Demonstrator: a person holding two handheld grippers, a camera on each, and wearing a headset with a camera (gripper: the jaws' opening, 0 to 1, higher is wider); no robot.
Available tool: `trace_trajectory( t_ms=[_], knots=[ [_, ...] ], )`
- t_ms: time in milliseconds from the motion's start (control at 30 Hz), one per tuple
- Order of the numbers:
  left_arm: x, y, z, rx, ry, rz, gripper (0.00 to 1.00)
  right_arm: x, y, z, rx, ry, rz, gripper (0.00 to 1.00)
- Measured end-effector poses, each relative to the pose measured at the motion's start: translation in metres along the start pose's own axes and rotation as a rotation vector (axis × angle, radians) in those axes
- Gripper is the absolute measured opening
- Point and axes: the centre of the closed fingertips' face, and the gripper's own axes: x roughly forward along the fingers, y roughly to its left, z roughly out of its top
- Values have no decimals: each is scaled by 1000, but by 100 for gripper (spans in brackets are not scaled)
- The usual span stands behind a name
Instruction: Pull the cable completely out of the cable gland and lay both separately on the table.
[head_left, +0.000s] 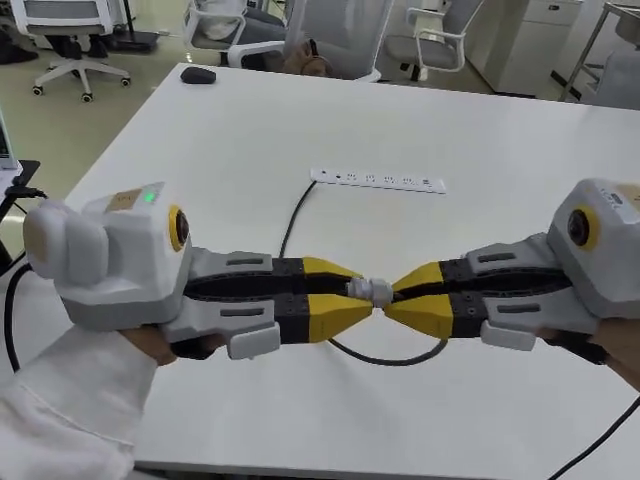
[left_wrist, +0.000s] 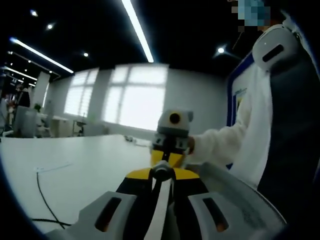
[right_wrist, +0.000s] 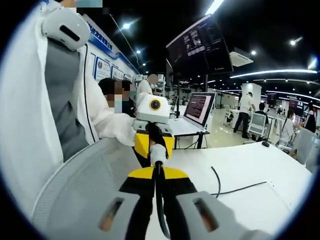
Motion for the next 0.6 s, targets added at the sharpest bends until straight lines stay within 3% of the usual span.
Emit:
trace_trajectory(
  t_ms=[100,233,333,367,600],
  knots=[
    [3,3,1,-1,-15,23,18,-2,-2,1,20,-41,-10,2],
    [11,-3,-12,0,46,-1,37,1,1,5,20,-60,-7,2],
    [8,-1,-10,-5,42,4,19,5,5,5,23,-60,11,2],
    [7,-4,-10,-37,33,-11,18,6,5,4,19,-62,3,2],
    [6,-6,-13,-38,53,-16,17,7,7,-1,48,-39,4,3]
  ],
)
